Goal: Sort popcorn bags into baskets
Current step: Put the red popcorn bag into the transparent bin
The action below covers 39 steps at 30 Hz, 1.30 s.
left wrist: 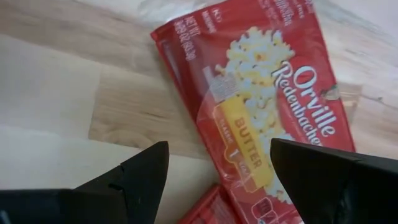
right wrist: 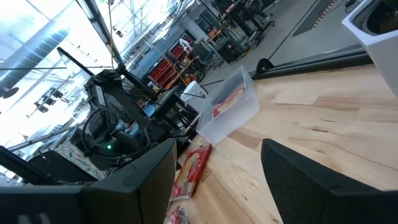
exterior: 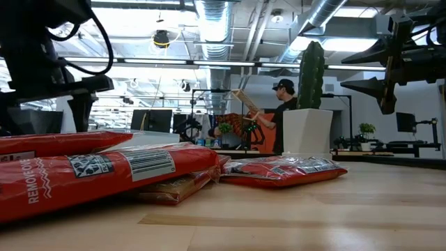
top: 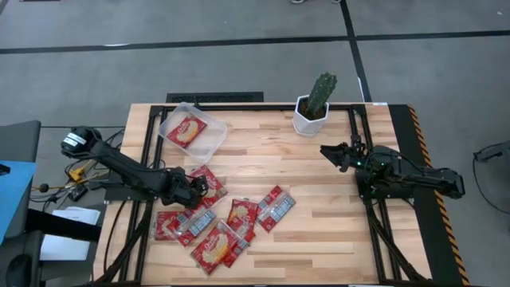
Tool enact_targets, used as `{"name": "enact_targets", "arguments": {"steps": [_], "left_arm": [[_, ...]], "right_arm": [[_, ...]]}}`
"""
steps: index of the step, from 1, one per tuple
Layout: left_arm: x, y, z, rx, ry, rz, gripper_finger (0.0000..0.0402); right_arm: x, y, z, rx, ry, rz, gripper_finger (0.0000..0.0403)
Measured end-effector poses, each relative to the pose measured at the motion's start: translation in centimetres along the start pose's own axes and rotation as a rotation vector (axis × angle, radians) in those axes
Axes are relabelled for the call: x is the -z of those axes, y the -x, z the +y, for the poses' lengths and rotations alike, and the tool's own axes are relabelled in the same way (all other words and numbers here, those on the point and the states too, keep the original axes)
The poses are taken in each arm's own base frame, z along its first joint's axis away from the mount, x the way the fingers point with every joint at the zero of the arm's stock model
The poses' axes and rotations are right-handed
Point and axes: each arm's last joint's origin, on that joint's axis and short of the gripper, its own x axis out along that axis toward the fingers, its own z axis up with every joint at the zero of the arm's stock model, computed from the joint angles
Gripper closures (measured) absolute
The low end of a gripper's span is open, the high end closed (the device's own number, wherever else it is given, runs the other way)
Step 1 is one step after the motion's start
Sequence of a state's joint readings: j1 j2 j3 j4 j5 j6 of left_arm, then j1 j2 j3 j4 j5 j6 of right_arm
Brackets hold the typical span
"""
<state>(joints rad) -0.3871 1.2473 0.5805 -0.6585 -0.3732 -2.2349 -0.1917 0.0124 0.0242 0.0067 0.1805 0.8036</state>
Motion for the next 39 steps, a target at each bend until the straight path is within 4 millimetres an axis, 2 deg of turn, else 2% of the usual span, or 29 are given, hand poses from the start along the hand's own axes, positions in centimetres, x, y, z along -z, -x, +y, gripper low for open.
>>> {"name": "enact_targets", "arguments": {"steps": [6, 9, 14, 18, 24, 27, 31, 39], "left_arm": [[-0.2, -2.3, 1.5, 0.124, 0.083, 0.056, 0.0134], [-0.5, -3.2, 2.2, 0.196, 0.134, 0.031, 0.0134], [-1.1, -3.9, 2.7, 0.207, 0.154, -0.003, 0.0153], [-1.7, -4.4, 3.6, 0.215, 0.136, -0.064, 0.0218], [-2.7, -5.3, 4.5, 0.240, 0.098, -0.154, 0.0374], [-2.8, -5.3, 4.5, 0.241, 0.089, -0.144, 0.0391], [-2.2, -5.1, 4.0, 0.252, 0.031, -0.102, 0.0399], [0.1, -2.4, -0.4, 0.348, -0.130, 0.025, 0.0401]], "right_arm": [[0.0, 0.0, 0.0, 0.000, 0.000, -0.001, 0.0143], [0.0, 0.0, 0.0, 0.000, 0.000, -0.001, 0.0143], [0.0, 0.0, 0.0, 0.000, -0.001, -0.001, 0.0143], [0.0, 0.0, 0.0, 0.000, -0.001, -0.001, 0.0143], [0.0, 0.0, 0.0, 0.002, -0.001, -0.003, 0.0143], [0.0, 0.0, 0.0, 0.002, -0.001, -0.004, 0.0143], [-0.1, 0.0, 0.0, -0.003, -0.017, -0.009, 0.0143], [-0.2, 0.0, 0.1, -0.014, -0.015, -0.022, 0.0143]]}}
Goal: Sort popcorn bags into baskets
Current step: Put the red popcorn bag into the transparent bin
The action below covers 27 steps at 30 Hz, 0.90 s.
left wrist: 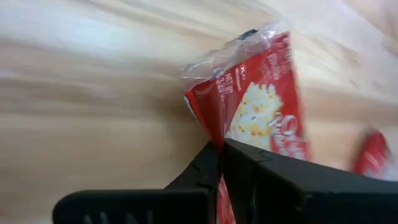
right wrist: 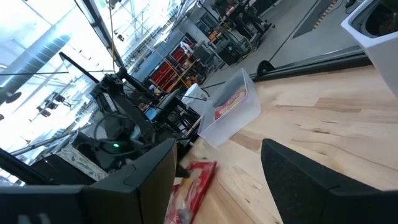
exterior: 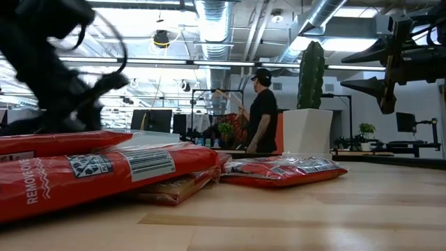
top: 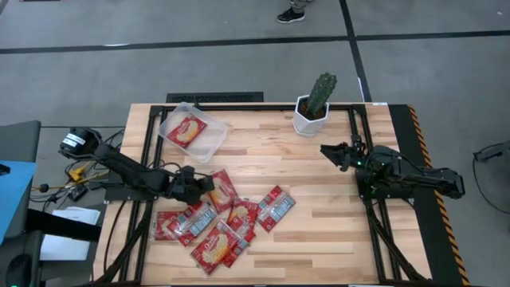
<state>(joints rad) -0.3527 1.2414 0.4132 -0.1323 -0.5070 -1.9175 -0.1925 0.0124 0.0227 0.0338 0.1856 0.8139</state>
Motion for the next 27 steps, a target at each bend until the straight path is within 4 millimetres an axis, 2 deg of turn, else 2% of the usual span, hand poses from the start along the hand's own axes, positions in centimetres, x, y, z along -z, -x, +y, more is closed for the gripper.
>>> {"name": "enact_targets", "arguments": {"steps": [7, 13, 17, 22, 27], "left_arm": [[0.6, 1.3, -3.9, 0.069, -0.100, 0.040, 0.0401], [-0.2, 2.2, -6.1, 0.000, -0.221, 0.007, 0.0402], [-1.0, 2.8, -8.2, 0.017, -0.284, 0.022, 0.0401], [-2.5, 4.1, -11.4, 0.029, -0.404, 0.058, 0.0401], [-6.1, 6.0, -14.3, -0.041, -0.555, 0.048, 0.0401]], "right_arm": [[0.0, 0.0, 0.0, 0.000, 0.000, 0.001, 0.0143], [0.0, 0.0, 0.0, -0.001, 0.001, 0.000, 0.0143], [0.0, 0.0, 0.0, -0.001, 0.003, 0.000, 0.0143], [0.0, 0.0, 0.0, -0.002, 0.011, -0.001, 0.0143], [0.0, 0.0, 0.0, -0.002, 0.011, -0.001, 0.0143]]}}
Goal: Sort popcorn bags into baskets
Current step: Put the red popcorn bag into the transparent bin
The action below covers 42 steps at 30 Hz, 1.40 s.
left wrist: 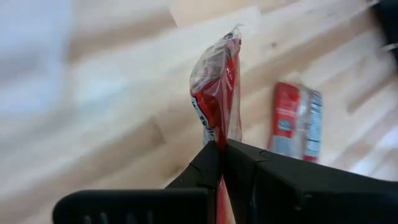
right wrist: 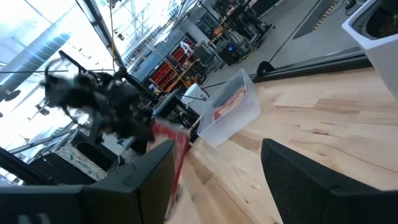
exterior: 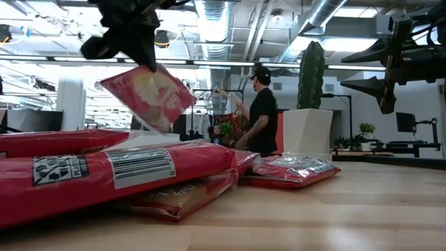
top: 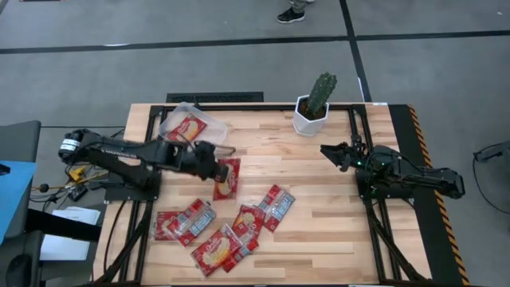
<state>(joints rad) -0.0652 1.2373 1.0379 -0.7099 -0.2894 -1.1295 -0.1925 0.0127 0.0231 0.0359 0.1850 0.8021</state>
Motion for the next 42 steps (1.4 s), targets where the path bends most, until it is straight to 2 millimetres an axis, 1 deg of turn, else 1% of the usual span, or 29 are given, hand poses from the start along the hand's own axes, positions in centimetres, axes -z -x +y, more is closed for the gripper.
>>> {"name": "enact_targets", "arguments": {"steps": [3, 5, 7, 11, 15, 19, 22, 26, 31, 33, 36, 42], "left_arm": [[-3.0, 1.4, 0.4, -0.062, -0.079, -0.014, 0.0401], [-4.8, 2.2, 1.0, -0.112, -0.130, -0.022, 0.0401], [-6.8, 3.0, 1.9, -0.164, -0.168, -0.032, 0.0401], [-10.2, 4.3, 4.0, -0.205, -0.218, -0.040, 0.0401], [-12.6, 4.8, 6.6, -0.248, -0.244, -0.034, 0.0401], [-14.2, 5.0, 9.4, -0.284, -0.255, -0.004, 0.0401], [-14.9, 4.4, 11.2, -0.299, -0.254, 0.029, 0.0401], [-15.4, 3.1, 12.6, -0.280, -0.258, 0.076, 0.0401], [-15.9, 0.6, 13.5, -0.286, -0.300, 0.172, 0.0401], [-16.2, -0.4, 13.7, -0.259, -0.299, 0.206, 0.0401], [-16.6, -2.1, 14.0, -0.209, -0.302, 0.234, 0.0401], [-17.0, -4.8, 14.9, -0.201, -0.293, 0.297, 0.0401]], "right_arm": [[0.0, 0.0, 0.0, 0.000, 0.000, 0.000, 0.0143], [0.0, 0.0, 0.0, 0.000, 0.000, 0.000, 0.0143], [0.0, 0.0, 0.0, -0.001, -0.001, -0.001, 0.0143], [0.0, 0.0, 0.0, -0.001, -0.001, -0.001, 0.0143], [0.0, 0.0, 0.0, -0.002, -0.001, -0.002, 0.0143], [0.0, 0.0, 0.0, -0.002, -0.001, -0.001, 0.0143], [0.0, 0.0, 0.0, -0.001, -0.002, -0.002, 0.0143], [0.0, 0.0, 0.0, 0.001, -0.001, 0.000, 0.0143], [0.0, 0.0, 0.0, 0.005, -0.001, 0.000, 0.0143], [0.0, 0.0, 0.0, 0.005, 0.000, 0.000, 0.0143], [0.0, 0.0, 0.0, 0.006, 0.000, 0.000, 0.0143], [0.0, 0.0, 0.0, 0.006, -0.001, 0.000, 0.0143]]}}
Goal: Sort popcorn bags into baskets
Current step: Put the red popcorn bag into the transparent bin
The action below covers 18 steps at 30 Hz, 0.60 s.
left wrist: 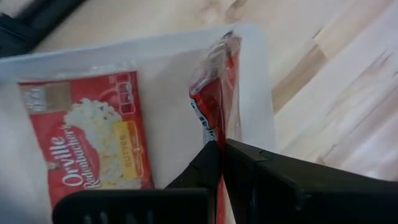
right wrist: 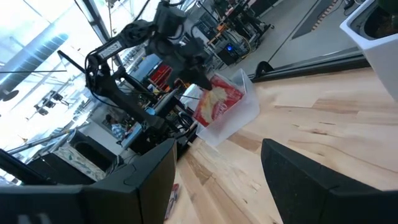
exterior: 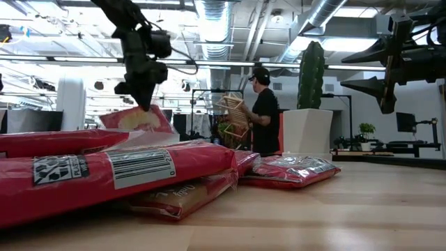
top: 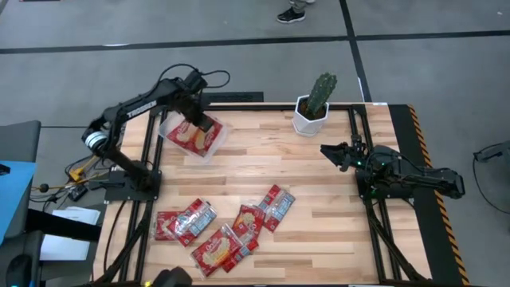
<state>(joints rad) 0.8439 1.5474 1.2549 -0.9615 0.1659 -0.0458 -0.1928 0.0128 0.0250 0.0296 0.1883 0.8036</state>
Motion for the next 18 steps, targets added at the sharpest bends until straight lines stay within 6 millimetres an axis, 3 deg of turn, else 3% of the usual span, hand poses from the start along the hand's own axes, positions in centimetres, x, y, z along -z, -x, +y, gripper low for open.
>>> {"name": "enact_targets", "arguments": {"steps": [7, 12, 18], "left_arm": [[-0.5, -2.4, 1.1, 0.050, 0.044, 0.076, 0.0401], [-0.6, -3.1, 1.6, 0.032, 0.037, 0.101, 0.0394], [-0.5, -3.1, 1.6, 0.006, -0.025, 0.104, 0.0315]], "right_arm": [[0.0, 0.0, 0.0, 0.000, 0.000, 0.000, 0.0143], [0.0, 0.0, 0.0, 0.000, 0.001, 0.000, 0.0143], [0.0, 0.0, 0.0, 0.000, 0.019, 0.000, 0.0143]]}}
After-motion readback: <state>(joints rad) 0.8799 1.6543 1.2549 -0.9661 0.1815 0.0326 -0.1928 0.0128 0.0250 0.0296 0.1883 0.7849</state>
